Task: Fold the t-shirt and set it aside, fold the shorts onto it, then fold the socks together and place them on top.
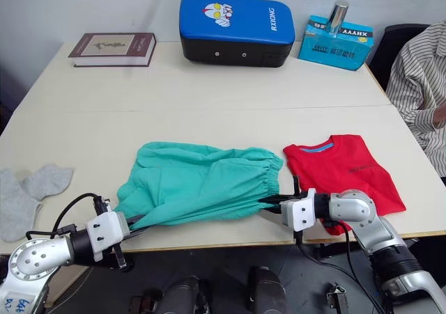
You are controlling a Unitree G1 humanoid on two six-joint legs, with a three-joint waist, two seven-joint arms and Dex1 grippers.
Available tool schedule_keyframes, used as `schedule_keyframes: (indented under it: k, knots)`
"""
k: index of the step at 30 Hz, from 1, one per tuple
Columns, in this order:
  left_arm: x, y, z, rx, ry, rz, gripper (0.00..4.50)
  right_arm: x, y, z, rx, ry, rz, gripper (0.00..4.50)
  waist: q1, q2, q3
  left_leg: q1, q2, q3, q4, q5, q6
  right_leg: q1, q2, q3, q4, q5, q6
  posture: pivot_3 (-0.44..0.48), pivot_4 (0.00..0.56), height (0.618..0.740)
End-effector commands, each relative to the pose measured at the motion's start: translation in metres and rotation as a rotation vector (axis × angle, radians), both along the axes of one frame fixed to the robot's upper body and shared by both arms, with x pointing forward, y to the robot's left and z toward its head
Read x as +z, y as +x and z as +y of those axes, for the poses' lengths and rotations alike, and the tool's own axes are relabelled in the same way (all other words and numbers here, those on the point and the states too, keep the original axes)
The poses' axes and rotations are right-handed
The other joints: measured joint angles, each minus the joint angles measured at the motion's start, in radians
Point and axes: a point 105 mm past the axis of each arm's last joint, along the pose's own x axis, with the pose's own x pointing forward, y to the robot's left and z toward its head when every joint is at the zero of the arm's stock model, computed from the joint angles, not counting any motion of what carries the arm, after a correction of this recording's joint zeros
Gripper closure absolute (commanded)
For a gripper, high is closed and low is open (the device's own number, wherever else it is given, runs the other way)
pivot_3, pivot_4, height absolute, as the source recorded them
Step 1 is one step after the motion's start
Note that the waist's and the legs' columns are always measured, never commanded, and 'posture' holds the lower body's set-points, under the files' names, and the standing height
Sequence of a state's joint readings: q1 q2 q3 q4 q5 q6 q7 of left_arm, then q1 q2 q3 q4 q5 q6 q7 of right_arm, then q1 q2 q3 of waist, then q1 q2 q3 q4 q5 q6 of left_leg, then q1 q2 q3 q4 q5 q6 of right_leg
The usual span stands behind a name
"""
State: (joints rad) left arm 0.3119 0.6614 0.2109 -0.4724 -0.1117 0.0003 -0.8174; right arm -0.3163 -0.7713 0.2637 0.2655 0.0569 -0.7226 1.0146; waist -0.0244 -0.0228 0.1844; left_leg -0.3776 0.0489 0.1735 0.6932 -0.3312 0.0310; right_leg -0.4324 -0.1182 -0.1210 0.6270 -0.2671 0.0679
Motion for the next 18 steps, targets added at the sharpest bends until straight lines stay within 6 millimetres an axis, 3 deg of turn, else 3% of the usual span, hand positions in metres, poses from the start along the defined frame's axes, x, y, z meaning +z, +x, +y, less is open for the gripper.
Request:
schedule_keyframes:
  k: [1,2,5,8,11,14,18]
  knots:
    - [0.010,0.004,0.008,0.050,-0.030,-0.025,4.50,0.005,0.004,-0.018,-0.092,0.032,0.042,4.47,-0.002,0.000,0.000,0.004,0.001,0.000,-0.001,-0.002,-0.001,0.004,0.000,0.000,0.000,-0.001,-0.001,0.000,0.150,0.740]
    - [0.008,0.003,0.009,0.033,-0.039,0.019,4.25,0.006,0.003,-0.018,-0.108,0.062,0.072,4.47,-0.001,0.000,0.000,0.007,0.002,0.000,-0.001,-0.003,-0.002,0.006,0.000,0.000,-0.001,-0.002,-0.003,0.000,0.150,0.740]
    - [0.005,-0.024,0.008,-0.136,-0.069,0.235,3.52,0.009,-0.002,-0.020,-0.131,0.098,0.098,3.51,-0.003,0.000,0.000,0.007,0.005,0.000,-0.001,-0.004,-0.004,0.005,0.001,-0.002,0.000,-0.003,-0.005,0.000,0.150,0.740]
    - [0.017,-0.021,0.028,-0.145,-0.027,0.248,2.55,0.017,-0.013,-0.025,-0.138,0.136,0.161,2.43,-0.002,0.002,0.001,0.007,0.007,0.001,-0.001,-0.005,-0.005,0.004,0.002,-0.002,0.000,-0.004,-0.007,0.000,0.150,0.740]
    - [0.035,-0.026,0.032,-0.186,-0.123,0.379,2.53,0.034,-0.029,-0.029,-0.154,0.247,0.293,1.44,0.000,0.003,0.001,0.007,0.008,0.000,-0.001,-0.005,-0.006,0.004,0.003,-0.004,0.001,-0.005,-0.009,0.000,0.150,0.740]
    - [0.054,-0.025,0.027,-0.235,-0.219,0.444,2.72,0.053,-0.049,-0.028,-0.160,0.342,0.536,1.54,0.000,0.005,0.002,0.007,0.008,0.000,-0.002,-0.006,-0.006,0.005,0.003,-0.004,0.001,-0.005,-0.009,0.000,0.150,0.740]
    - [0.080,0.018,0.011,-0.190,-0.382,0.308,3.73,0.077,-0.045,-0.004,-0.178,0.507,0.611,2.75,0.004,0.004,0.001,0.007,0.009,-0.002,-0.002,-0.005,-0.007,0.005,0.003,-0.004,0.001,-0.005,-0.009,0.000,0.150,0.740]
